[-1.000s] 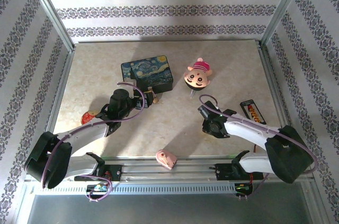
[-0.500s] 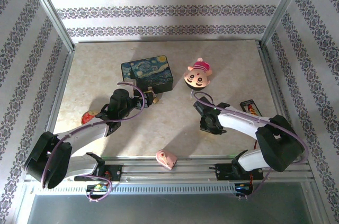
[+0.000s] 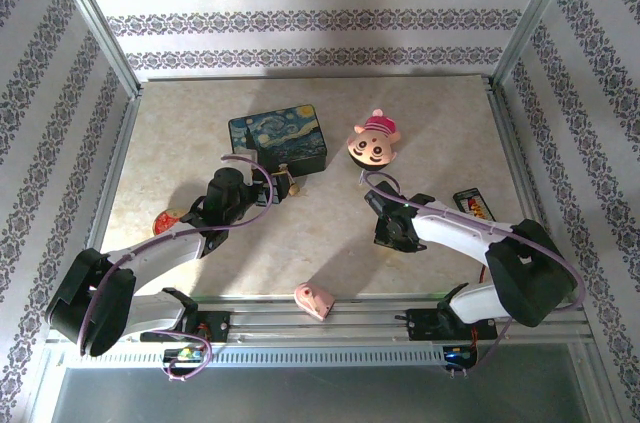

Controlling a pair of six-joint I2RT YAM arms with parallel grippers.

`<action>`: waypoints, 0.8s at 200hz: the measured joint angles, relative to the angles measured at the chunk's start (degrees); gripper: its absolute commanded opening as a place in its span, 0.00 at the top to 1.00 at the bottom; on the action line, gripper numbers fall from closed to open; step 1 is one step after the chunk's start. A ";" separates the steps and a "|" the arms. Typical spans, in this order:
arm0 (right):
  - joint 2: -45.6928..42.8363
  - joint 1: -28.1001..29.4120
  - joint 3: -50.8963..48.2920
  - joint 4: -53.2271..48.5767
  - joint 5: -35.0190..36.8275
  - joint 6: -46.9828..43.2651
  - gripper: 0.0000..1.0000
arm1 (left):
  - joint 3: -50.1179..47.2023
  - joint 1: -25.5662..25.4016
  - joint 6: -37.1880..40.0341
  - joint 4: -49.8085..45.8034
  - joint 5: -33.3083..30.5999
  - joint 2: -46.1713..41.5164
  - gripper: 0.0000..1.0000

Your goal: Unlock the padlock with the key

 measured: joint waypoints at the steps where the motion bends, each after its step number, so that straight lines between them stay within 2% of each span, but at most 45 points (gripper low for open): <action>1: 0.00 0.00 0.00 0.00 0.00 -0.02 0.90 | 0.00 0.00 0.00 0.02 0.00 0.00 0.01; 29: -0.02 0.00 0.00 -0.11 -0.04 -0.15 0.90 | 0.00 0.00 0.00 0.02 -0.15 -0.02 0.01; 67: 0.24 -0.02 0.00 -0.52 -0.66 -1.18 0.83 | 0.00 0.00 0.02 0.00 -0.20 -0.57 0.01; 108: 1.62 -0.04 0.61 -0.83 -0.85 -2.29 0.82 | 0.00 0.00 0.00 0.00 -0.20 -0.83 0.01; 139: 2.32 -0.04 1.11 -0.92 -0.83 -3.15 0.72 | 0.00 0.00 0.02 0.00 -0.22 -1.20 0.01; 160: 2.51 -0.04 1.40 -1.01 -1.05 -3.21 0.71 | 0.00 0.00 0.00 0.00 -0.46 -1.53 0.01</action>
